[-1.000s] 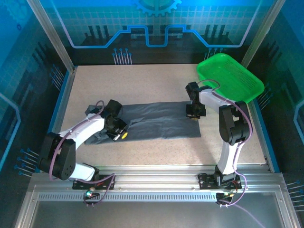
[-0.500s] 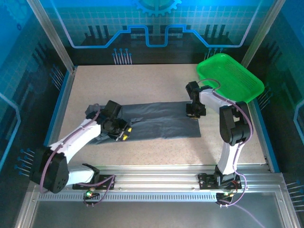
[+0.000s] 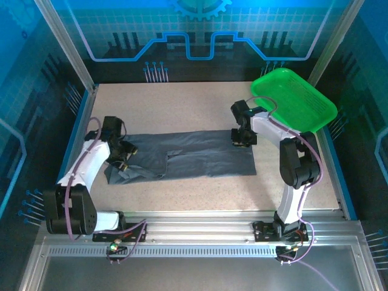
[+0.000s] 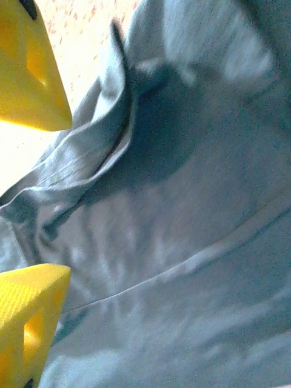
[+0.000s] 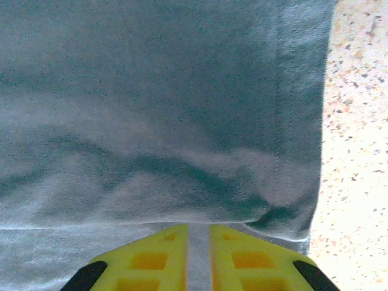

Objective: Fold and stack the t-shirts

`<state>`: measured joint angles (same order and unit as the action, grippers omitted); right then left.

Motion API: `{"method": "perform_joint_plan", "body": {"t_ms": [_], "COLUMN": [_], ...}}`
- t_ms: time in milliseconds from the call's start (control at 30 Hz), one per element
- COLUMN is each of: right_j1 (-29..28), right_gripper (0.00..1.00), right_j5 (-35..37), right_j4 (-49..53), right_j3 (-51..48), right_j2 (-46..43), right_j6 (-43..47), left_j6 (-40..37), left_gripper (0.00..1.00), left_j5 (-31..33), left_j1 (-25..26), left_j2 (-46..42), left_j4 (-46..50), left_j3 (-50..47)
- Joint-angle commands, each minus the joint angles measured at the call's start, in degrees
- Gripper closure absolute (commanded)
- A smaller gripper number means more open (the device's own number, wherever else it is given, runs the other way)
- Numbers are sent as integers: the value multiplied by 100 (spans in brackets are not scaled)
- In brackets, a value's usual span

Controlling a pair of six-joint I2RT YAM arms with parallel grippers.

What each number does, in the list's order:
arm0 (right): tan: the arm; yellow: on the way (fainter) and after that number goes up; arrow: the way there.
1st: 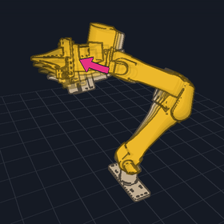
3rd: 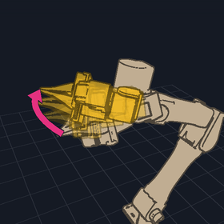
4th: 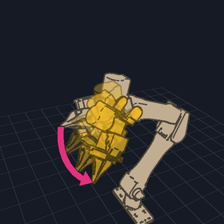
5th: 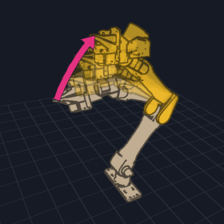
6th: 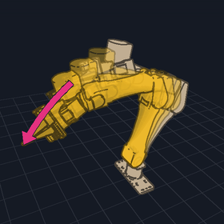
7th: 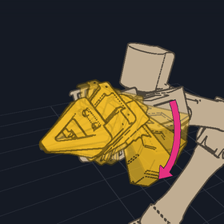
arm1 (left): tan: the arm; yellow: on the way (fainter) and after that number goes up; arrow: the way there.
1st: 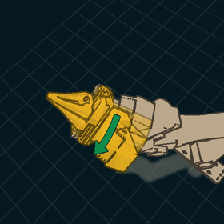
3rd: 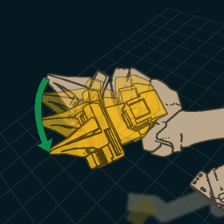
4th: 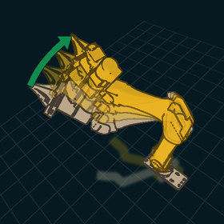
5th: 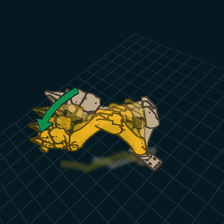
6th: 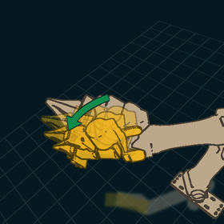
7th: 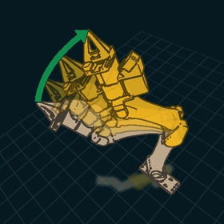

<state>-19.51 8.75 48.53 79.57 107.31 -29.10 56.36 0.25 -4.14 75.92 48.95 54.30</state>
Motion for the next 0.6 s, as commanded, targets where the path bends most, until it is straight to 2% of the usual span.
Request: {"method": "perform_joint_plan", "body": {"t_ms": [0,100,200,333,433,567], "right_j1": [-95,-121,-132,-130,-128,-116], "right_gripper": [83,83,83,84,84,84], "right_j5": [-93,-125,-115,-100,-83,-88], "right_j4": [82,84,104,121,113,86], "right_j3": [55,39,58,76,50,41], "right_j2": [124,149,143,133,100,98], "right_j6": [-53,-34,-17,5,10,10], "left_j6": [-256,-438,-688,-1085,-1340,-1404], "left_gripper": [42,50,54,65,70,72], "left_j5": [224,159,55,-409,-603,-607], "left_j1": [-406,-524,-553,-522,-403,-92], "left_j2": [-185,48,594,974,814,-34], "left_j4": [-153,-777,-793,-894,-646,-70], "left_j3": [-191,-204,-78,-314,-569,-1050]}}
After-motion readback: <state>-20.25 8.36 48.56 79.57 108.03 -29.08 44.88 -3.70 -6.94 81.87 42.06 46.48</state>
